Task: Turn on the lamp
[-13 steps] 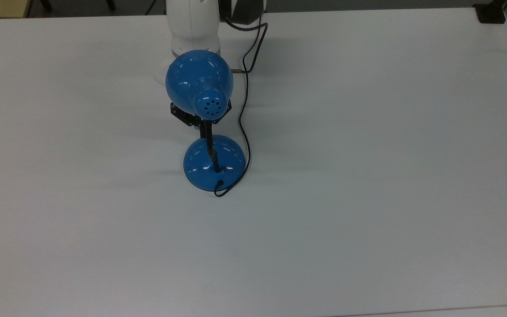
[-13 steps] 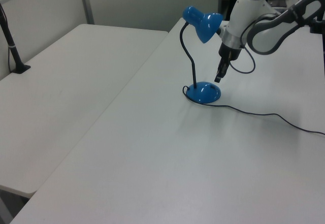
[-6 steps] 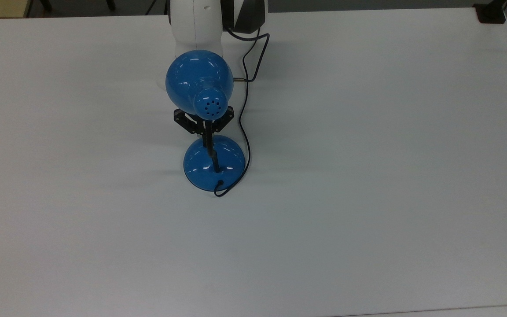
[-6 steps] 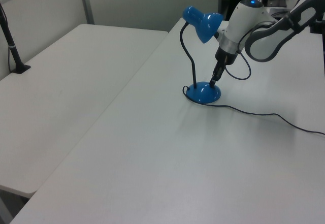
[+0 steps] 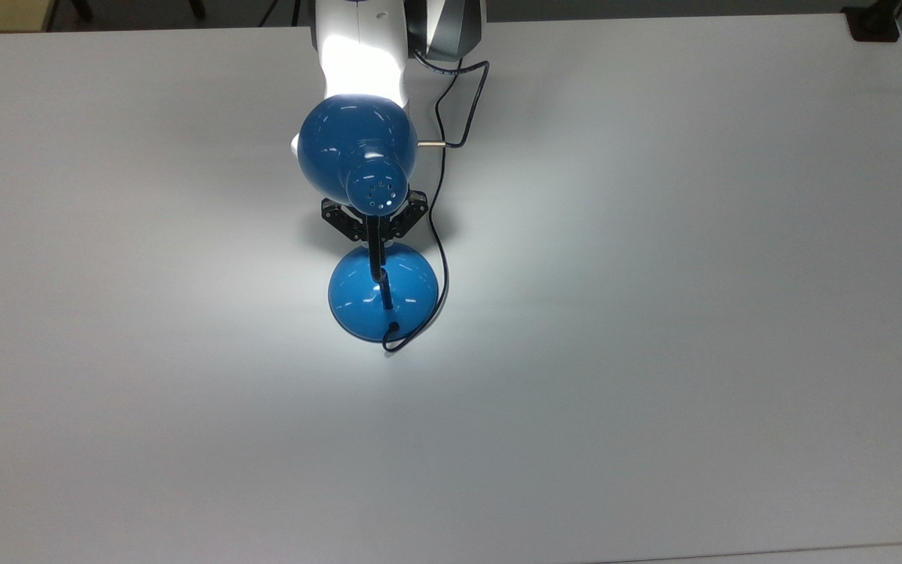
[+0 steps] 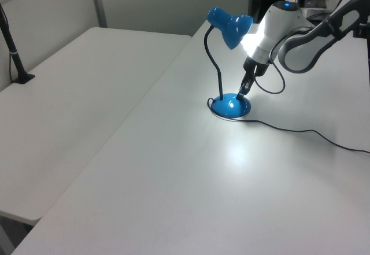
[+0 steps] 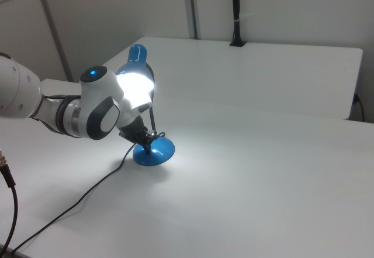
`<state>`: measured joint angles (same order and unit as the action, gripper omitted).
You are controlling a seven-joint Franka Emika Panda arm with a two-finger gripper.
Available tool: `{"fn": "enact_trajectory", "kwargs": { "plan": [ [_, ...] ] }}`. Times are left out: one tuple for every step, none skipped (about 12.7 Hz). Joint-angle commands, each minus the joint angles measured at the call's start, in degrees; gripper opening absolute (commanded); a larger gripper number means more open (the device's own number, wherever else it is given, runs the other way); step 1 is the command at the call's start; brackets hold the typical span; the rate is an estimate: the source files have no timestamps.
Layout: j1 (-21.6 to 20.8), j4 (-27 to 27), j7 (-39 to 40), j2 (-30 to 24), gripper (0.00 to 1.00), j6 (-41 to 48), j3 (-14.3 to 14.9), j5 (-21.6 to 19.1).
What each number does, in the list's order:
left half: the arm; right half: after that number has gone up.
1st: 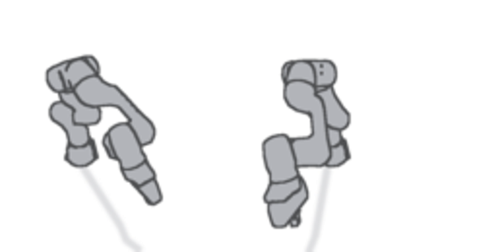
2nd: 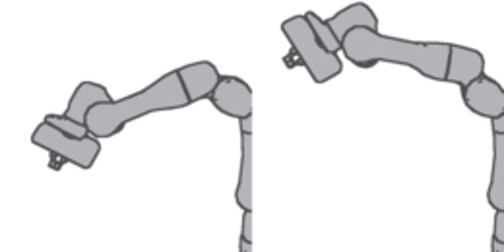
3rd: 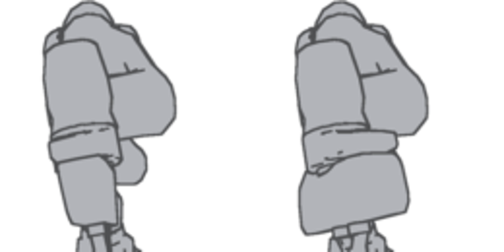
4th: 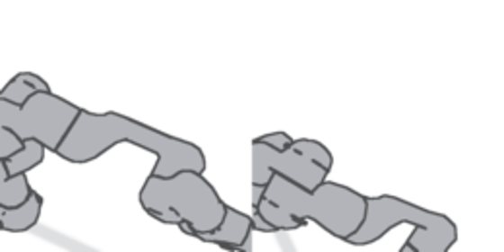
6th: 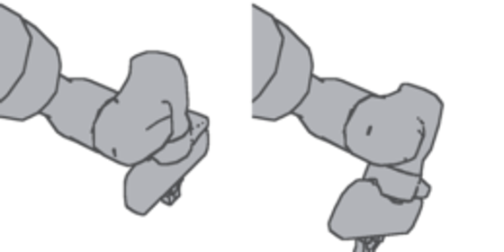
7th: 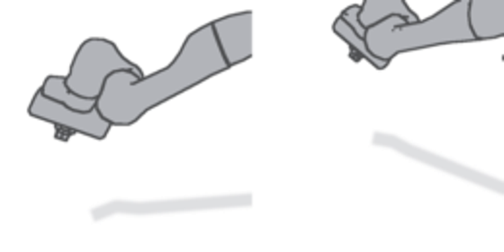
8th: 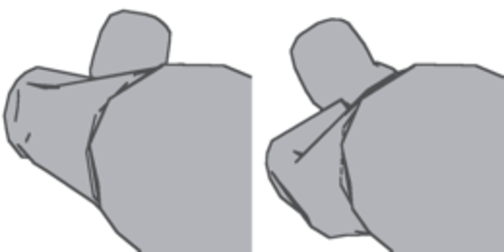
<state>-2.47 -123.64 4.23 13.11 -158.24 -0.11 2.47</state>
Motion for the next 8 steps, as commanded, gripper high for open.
{"fn": "enact_trajectory", "kwargs": {
  "plan": [
    [-0.52,-0.2,-0.71,1.39,0.0,-1.73,-0.33,-1.06],
    [-0.52,-0.37,-0.71,0.69,0.0,-0.94,-0.33,-1.06],
    [-0.52,-0.38,-0.36,-0.27,0.0,1.77,-0.33,-0.98],
    [-0.52,-0.2,0.25,-2.63,0.0,9.1,-0.33,-0.71],
    [-0.26,0.41,2.26,-5.35,0.0,16.31,-0.33,-0.36],
    [-0.08,0.85,5.41,-7.73,0.0,23.87,-0.33,-0.36],
    [0.09,1.99,7.88,-10.01,0.0,31.6,-0.24,-0.36],
    [0.27,2.87,9.56,-11.25,0.0,37.07,-0.24,-0.27]
  ]
}}
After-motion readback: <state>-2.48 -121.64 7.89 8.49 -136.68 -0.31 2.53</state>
